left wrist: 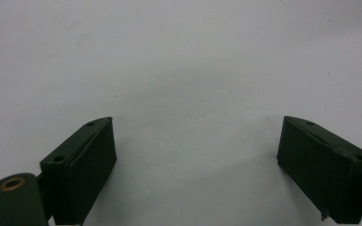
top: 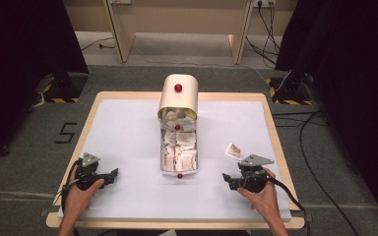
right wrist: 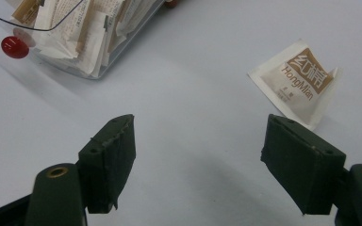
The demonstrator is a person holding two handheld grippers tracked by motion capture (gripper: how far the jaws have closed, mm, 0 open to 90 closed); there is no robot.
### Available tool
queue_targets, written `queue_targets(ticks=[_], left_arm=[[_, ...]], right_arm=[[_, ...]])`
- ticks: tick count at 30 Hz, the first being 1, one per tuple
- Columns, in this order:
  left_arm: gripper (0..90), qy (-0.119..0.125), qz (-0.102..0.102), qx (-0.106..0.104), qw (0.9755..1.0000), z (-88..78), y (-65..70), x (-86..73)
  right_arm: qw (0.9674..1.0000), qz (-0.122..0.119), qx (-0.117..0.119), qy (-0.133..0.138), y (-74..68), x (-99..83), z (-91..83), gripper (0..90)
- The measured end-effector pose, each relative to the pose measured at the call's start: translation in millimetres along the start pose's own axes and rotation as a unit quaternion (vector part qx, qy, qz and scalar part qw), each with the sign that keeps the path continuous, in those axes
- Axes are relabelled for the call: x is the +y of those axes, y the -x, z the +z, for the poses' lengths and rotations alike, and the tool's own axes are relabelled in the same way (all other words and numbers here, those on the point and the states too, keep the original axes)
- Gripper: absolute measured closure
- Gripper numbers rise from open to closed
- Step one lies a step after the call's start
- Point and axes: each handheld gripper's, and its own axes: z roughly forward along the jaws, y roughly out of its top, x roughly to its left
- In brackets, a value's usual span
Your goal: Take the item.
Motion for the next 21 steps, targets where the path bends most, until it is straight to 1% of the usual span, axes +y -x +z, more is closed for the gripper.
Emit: queue_targets(ticks=[8, 14, 21], left_arm=[[11.3, 0.000, 0.000, 0.000, 1.0000, 0.0, 0.0, 0.0], [11.3, 0.000, 0.000, 0.000, 1.0000, 0.0, 0.0, 0.0], [11.3, 0.000, 0.000, 0.000, 1.0000, 0.0, 0.0, 0.0]], right_arm=[[1.0000, -0.003, 0.005, -0.001, -5.5, -3.9, -0.9, 26.7], [0.9999, -0.015, 0.004, -0.006, -9.9, -7.6, 0.0, 26.7], [0.9997, -0.020, 0.005, -0.009, -13.9, -11.0, -0.5, 26.7]])
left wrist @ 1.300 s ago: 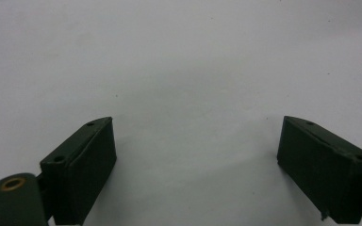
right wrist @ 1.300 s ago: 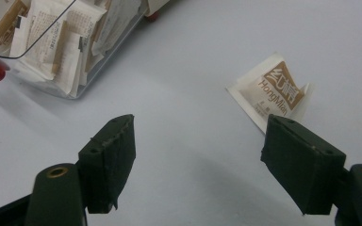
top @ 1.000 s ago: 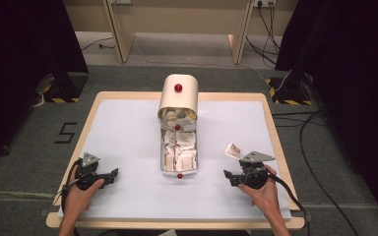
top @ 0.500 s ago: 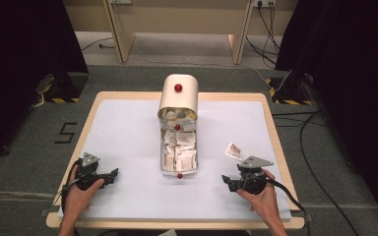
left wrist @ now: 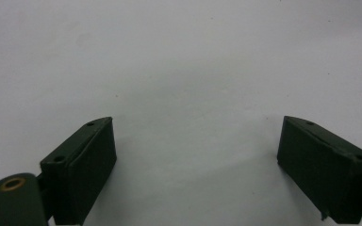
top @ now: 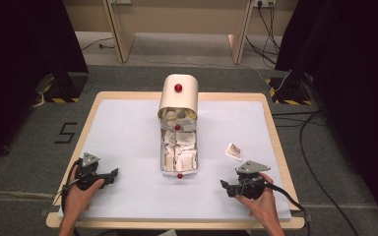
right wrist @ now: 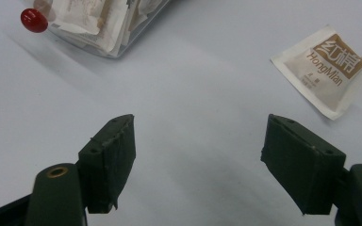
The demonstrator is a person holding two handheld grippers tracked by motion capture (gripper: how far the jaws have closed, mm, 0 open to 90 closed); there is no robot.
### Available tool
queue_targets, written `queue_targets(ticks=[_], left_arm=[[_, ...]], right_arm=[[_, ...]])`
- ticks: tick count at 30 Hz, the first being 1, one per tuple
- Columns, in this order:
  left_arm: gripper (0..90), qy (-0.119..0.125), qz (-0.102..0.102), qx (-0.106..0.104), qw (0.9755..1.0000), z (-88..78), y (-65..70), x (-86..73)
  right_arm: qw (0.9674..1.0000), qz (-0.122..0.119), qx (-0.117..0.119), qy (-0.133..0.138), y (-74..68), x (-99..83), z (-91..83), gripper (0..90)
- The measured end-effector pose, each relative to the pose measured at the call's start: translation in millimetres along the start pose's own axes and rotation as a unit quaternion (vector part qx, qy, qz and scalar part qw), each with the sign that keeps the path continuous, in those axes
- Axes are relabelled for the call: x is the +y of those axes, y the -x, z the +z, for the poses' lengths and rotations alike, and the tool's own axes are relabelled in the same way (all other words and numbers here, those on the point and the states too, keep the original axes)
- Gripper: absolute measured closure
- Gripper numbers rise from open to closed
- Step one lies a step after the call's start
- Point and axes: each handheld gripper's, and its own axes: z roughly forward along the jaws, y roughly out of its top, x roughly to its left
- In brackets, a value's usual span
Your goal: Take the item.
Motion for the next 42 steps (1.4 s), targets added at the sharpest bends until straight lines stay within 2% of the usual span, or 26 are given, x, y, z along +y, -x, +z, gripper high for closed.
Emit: queue_targets(ticks=[12, 20, 24, 25, 28, 29, 31, 42], left_arm=[[11.3, 0.000, 0.000, 0.000, 1.0000, 0.0, 0.0, 0.0], [11.4, 0.000, 0.000, 0.000, 1.0000, 0.0, 0.0, 0.0], [11.3, 0.000, 0.000, 0.000, 1.0000, 0.0, 0.0, 0.0], [11.3, -0.001, 0.002, 0.000, 1.0000, -0.2, -0.1, 0.0], [11.3, -0.001, 0.002, 0.000, 1.0000, -0.2, -0.1, 0.0], [11.3, -0.001, 0.002, 0.000, 1.0000, -0.2, -0.1, 0.0], [11.3, -0.001, 0.002, 0.000, 1.0000, -0.2, -0.1, 0.0], [11.3, -0.001, 0.002, 0.000, 1.0000, -0.2, -0.1, 0.0]], right_arm=[[0.9997, -0.011, 0.006, -0.019, -10.9, -9.2, 0.4, 24.7], [0.9993, -0.023, 0.001, -0.031, -15.0, -13.7, 2.8, 22.0], [0.9982, -0.033, 0.000, -0.049, -19.2, -17.7, 7.8, 19.7], [0.9983, -0.035, -0.007, -0.047, -20.7, -19.9, 8.6, 17.9], [0.9988, -0.028, -0.005, -0.041, -19.9, -22.0, 8.6, 18.4], [0.9993, -0.021, 0.005, -0.030, -17.4, -25.5, 8.5, 17.7], [0.9995, -0.023, 0.009, -0.021, -16.9, -28.0, 8.4, 16.9], [0.9996, -0.022, 0.006, -0.014, -18.1, -29.6, 8.7, 16.3]])
